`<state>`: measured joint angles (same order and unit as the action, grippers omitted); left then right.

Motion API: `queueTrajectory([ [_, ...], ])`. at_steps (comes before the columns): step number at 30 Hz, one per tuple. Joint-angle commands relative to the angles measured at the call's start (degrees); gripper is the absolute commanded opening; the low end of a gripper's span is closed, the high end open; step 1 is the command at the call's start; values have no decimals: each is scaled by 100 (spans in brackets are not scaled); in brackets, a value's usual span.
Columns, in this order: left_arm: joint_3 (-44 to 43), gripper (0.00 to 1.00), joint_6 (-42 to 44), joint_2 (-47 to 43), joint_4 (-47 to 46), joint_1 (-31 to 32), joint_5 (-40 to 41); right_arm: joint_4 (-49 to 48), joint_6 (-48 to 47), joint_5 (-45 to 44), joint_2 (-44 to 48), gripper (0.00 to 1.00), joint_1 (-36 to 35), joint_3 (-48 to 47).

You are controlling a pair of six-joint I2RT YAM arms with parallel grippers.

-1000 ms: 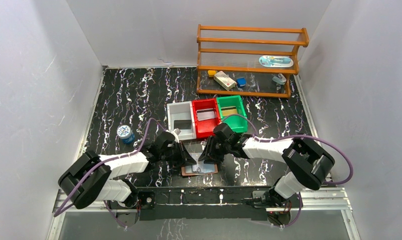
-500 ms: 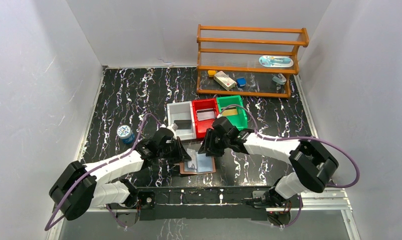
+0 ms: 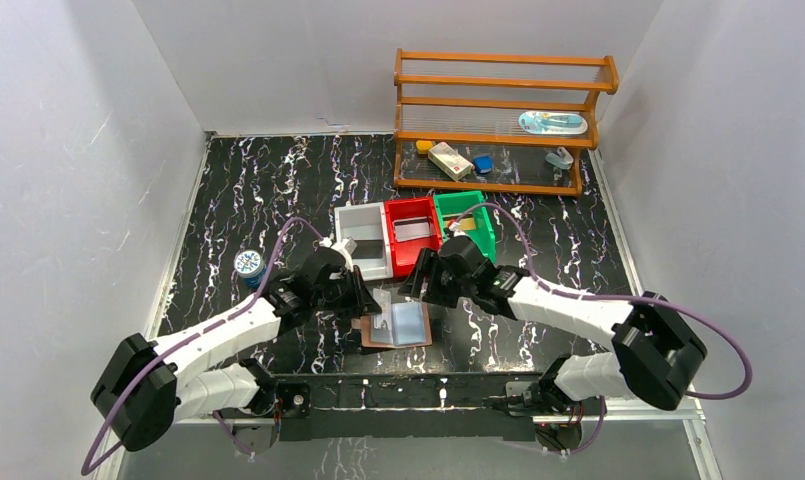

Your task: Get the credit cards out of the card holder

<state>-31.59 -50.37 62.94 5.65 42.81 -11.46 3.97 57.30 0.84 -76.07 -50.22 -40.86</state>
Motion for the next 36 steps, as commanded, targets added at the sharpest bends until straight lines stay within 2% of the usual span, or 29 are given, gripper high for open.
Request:
queueTrajectory([
  [1,-317,0,271,-261,243,-36,83,-781,-16,-309,512,77,40,351],
  [5,-474,0,527,-282,363,-238,-69,-979,-78,74,642,77,166,437],
  [9,-375,0,603,-410,-18,-1024,-1265,-1219,-78,650,636,73,462,500],
  [14,-269,0,520,-389,-732,-1403,-2405,-2232,298,1513,704,68,922,881],
  [18,-120,0,264,-299,-1362,-1451,-2872,-3120,615,2124,612,63,1176,1073],
  [26,205,0,-336,-215,-2445,-1523,-3380,-4380,1024,2928,341,58,1286,1173],
  [31,404,0,-710,-280,-2970,-1523,-3358,-4530,1117,3308,133,52,1291,1058],
  [36,411,0,-726,-406,-2969,-1528,-3215,-4598,1108,3607,144,47,1288,1006],
])
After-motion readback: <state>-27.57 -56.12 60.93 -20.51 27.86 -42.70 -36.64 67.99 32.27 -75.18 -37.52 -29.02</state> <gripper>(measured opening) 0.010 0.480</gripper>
